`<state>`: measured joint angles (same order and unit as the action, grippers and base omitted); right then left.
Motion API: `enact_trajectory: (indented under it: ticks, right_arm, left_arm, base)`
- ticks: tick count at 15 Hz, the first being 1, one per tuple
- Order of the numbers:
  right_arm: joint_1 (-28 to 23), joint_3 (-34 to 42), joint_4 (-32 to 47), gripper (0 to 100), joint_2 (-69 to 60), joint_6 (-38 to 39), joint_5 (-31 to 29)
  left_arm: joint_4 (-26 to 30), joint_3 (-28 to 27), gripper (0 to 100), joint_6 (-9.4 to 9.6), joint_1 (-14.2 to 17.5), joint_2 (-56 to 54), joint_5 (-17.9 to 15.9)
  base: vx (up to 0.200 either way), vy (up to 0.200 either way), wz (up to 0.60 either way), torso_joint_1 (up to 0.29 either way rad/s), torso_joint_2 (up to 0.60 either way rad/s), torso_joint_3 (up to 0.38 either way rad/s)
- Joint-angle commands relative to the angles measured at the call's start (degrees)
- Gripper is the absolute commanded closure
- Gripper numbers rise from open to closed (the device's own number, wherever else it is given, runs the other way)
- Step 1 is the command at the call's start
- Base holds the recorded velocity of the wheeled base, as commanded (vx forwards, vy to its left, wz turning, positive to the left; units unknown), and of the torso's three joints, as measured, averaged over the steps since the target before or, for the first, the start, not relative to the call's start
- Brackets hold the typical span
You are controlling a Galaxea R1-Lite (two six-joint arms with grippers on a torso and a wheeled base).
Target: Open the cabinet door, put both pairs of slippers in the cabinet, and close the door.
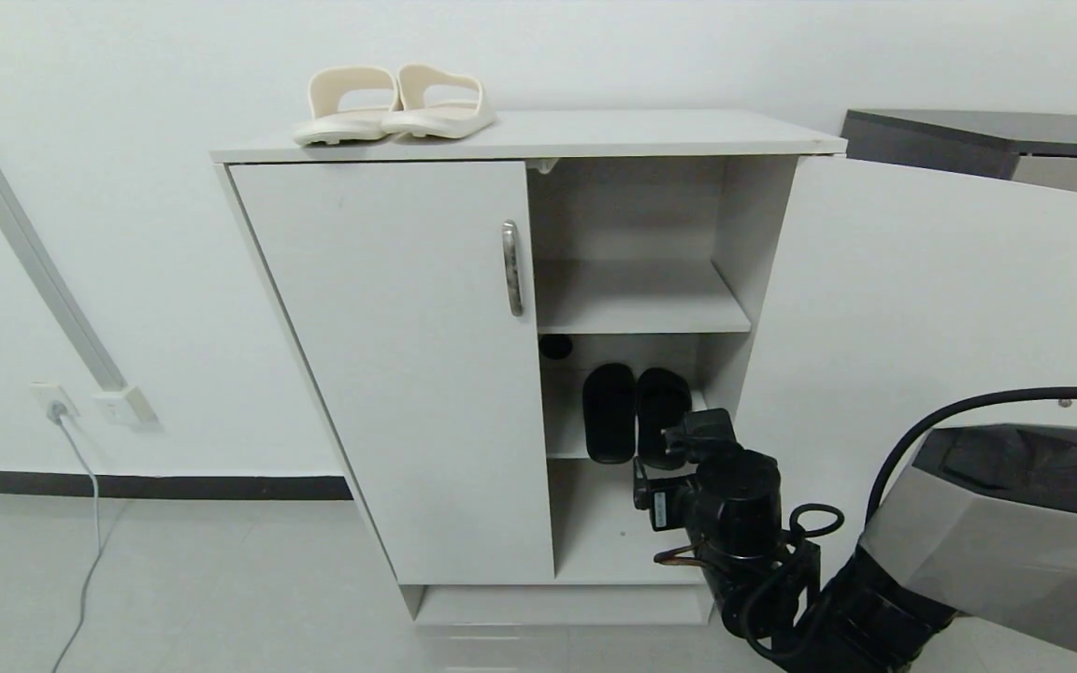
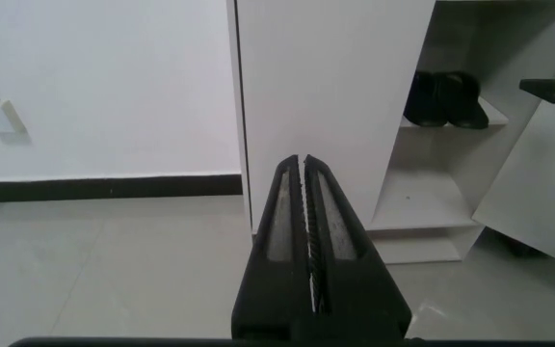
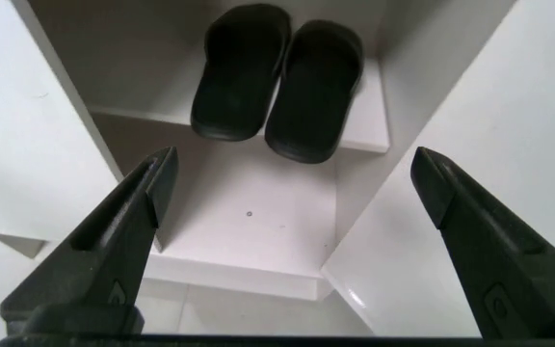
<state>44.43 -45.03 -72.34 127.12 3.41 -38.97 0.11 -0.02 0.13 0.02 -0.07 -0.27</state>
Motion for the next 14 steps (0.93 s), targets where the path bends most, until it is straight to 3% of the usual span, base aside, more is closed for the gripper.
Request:
enact_trajectory:
  ticks: [1, 10, 14]
  right_arm:
    - [0.0, 0.5, 0.0, 0, -1.7, -0.1, -0.1]
    - [0.5, 3.8, -0.4, 0, -2.6, -1.0, 0.4]
    - [0.7, 4.2, -1.3, 0, -2.5, -1.0, 0.5]
  left_arm:
    - [0.0, 0.0, 100, -0.05, 0.1, 0.1, 0.0]
    - [0.0, -0.1, 100, -0.05, 0.1, 0.1, 0.0]
    - [0.0, -0.1, 100, -0.05, 0.1, 0.1, -0.1]
  base:
    - [0.000, 0.000, 0.00, 0.000, 0.00, 0.000]
    - [0.000, 0.000, 0.00, 0.000, 0.00, 0.000]
    - [0.000, 0.200, 0.00, 0.002, 0.00, 0.006]
